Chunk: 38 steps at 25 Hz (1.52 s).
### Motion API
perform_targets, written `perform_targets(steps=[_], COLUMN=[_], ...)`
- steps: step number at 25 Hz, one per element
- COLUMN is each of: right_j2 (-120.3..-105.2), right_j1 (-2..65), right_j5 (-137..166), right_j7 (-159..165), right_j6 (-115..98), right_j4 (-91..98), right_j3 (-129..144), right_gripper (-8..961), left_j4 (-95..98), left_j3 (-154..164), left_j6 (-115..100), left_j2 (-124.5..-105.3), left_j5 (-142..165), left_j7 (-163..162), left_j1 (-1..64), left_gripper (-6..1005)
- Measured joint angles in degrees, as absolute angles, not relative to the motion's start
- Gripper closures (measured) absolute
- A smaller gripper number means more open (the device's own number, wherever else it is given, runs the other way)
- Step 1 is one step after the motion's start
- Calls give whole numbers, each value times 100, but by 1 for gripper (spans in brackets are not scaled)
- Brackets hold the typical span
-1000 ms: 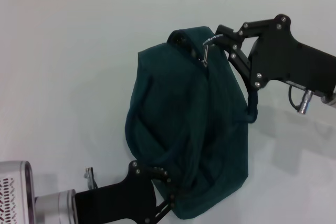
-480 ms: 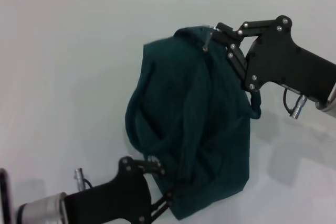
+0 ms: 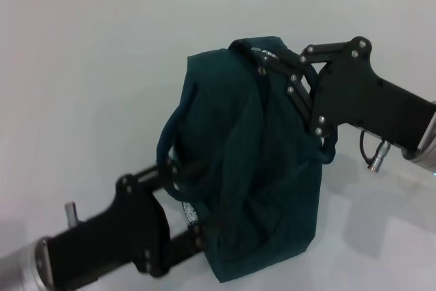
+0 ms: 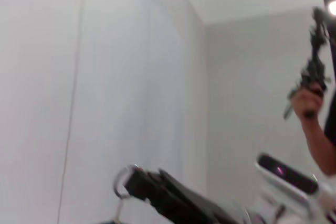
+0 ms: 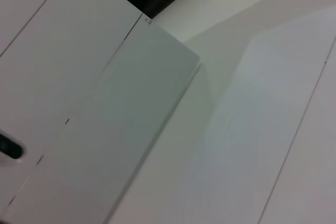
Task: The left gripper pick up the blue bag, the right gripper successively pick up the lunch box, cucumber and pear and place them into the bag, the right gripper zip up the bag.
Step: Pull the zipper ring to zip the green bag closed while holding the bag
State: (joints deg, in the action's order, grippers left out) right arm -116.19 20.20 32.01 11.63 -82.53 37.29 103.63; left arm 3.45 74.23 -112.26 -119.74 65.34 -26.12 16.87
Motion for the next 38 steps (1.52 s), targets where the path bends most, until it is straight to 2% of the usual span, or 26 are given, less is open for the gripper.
perform_targets(steps=[6, 11, 17, 36, 38], right_j2=[-11618, -11618, -11618, -11618, -11618], right_j1=[2021, 2022, 2022, 2042, 2031], right_j5=[3195, 3189, 3162, 3057, 3042], right_j7=[1153, 1151, 1151, 1151, 1152], right_j6=[-8258, -8261, -8281, -8272, -8290], right_j4=[3719, 3714, 3712, 3705, 3705], right_j3=[10385, 10412, 10443, 10474, 10475], right_gripper=[936, 936, 936, 936, 936], left_j4=[336, 281, 272, 323, 324], left_j3=[7422, 7417, 7411, 7470, 7470], left_j6=[-11282, -11103, -10741, -10244, -10219], left_j2=[-12003, -12058, -12074, -12075, -12069], left_j5=[6055, 5988, 5881, 5894, 5891], left_j7=[-3363, -3427, -3386, -3185, -3182], left_j1=[1939, 2177, 2233, 2320, 2318], left_gripper=[477, 265, 117, 204, 276])
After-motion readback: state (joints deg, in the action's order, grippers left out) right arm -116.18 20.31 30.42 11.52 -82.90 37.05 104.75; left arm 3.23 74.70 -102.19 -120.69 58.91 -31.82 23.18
